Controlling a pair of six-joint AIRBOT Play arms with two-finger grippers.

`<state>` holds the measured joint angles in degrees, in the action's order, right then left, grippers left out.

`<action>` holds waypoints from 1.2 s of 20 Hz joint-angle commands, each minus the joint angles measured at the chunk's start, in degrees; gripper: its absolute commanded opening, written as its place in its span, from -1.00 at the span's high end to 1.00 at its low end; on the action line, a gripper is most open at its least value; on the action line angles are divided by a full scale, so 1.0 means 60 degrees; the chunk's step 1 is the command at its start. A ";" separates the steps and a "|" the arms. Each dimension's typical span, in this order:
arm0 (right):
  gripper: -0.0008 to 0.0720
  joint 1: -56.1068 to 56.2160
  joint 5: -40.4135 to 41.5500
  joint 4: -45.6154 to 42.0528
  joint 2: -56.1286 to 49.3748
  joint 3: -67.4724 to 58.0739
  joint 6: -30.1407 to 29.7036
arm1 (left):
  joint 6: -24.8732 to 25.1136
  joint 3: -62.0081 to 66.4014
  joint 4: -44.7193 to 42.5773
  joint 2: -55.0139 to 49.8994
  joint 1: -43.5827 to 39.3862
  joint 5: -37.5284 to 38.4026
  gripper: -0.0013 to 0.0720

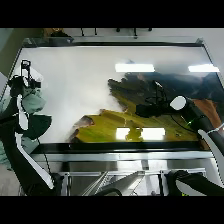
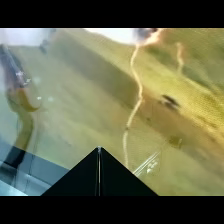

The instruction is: Fold the shirts.

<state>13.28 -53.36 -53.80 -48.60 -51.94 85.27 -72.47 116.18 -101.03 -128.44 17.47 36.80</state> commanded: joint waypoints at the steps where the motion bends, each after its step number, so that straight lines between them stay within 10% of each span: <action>1: 0.92 0.0007 0.0000 0.0004 0.0000 0.0004 0.0000 | -0.0004 -0.0011 0.0044 0.0503 -0.0324 0.0215 0.89; 10: 0.92 0.0004 0.0000 0.0000 0.0000 0.0004 0.0000 | -0.0565 -0.0015 0.0397 0.5442 -0.2805 0.1435 0.89; 16: 0.92 0.0007 -0.0175 0.0004 0.0004 0.0004 0.0004 | -0.0801 -0.0725 0.6608 0.6739 -0.5151 0.6878 0.89; 24: 0.90 -0.0255 -0.1147 -0.0033 0.0131 -0.0044 -0.0015 | -0.2466 -0.4962 0.5093 0.6692 -0.8637 0.4167 0.87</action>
<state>12.58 -57.87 -53.93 -48.34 -52.01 85.25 -83.85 94.78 -69.56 -88.36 -28.53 68.66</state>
